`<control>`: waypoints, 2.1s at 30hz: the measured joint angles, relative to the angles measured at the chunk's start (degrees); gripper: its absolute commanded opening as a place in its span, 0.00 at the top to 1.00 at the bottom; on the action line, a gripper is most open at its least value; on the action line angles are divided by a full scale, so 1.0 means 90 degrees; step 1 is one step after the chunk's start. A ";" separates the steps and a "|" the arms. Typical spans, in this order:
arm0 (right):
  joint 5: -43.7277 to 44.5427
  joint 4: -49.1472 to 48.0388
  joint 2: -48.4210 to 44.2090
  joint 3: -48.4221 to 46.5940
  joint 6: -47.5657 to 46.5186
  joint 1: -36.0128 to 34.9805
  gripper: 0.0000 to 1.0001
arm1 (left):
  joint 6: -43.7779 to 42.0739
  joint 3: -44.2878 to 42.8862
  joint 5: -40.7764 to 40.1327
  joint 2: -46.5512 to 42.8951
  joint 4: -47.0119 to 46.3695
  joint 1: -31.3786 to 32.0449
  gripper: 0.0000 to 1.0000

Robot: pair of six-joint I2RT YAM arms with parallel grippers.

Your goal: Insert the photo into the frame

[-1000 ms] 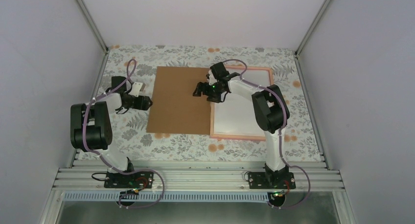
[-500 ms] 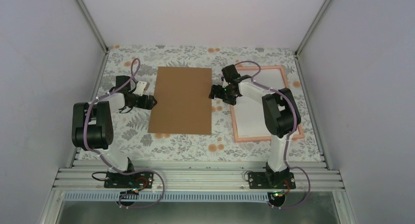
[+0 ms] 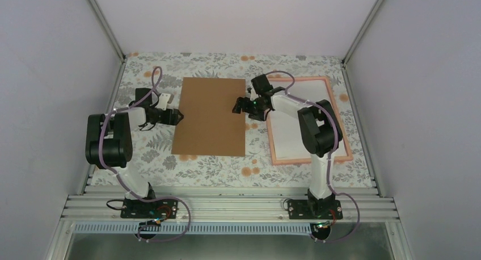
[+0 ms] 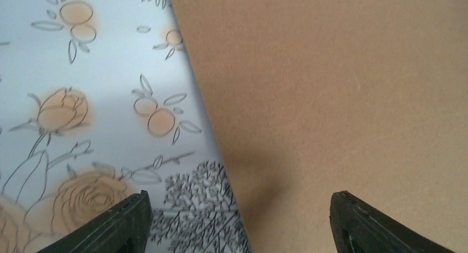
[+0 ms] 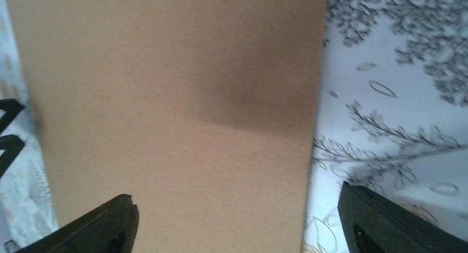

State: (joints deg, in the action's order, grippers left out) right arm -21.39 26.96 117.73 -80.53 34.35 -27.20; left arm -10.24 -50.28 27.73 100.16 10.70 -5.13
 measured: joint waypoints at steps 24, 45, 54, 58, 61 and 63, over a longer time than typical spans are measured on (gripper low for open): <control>-0.1882 -0.0121 0.0129 -0.0430 0.0442 0.0374 0.21 | -0.0095 -0.0231 0.1209 0.0440 -0.0102 -0.0066 0.33; -0.2229 -0.0170 -0.2453 0.1200 -0.0223 0.2480 0.13 | 0.1042 -0.0908 0.2628 0.0928 -0.0138 0.2487 0.29; -0.1603 0.0469 -0.2492 0.1401 -0.1843 0.3242 0.16 | 0.1246 -0.0520 0.2409 0.0838 -0.0447 0.1758 0.28; -0.1853 0.0770 -0.2147 0.1355 -0.2902 0.3235 0.20 | 0.1241 -0.0219 0.2402 0.0668 -0.0495 0.1792 0.28; -0.2106 0.0964 -0.1688 0.1353 -0.3429 0.3235 0.22 | 0.1243 -0.0214 0.2402 0.0673 -0.0527 0.1807 0.28; -0.2278 0.1083 -0.1375 0.1345 -0.3711 0.3235 0.25 | 0.1243 -0.0214 0.2412 0.0719 -0.0563 0.1807 0.29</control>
State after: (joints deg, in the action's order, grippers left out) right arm -41.89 36.71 105.36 -68.42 0.95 1.91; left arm 0.95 -52.21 49.43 106.63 5.63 11.14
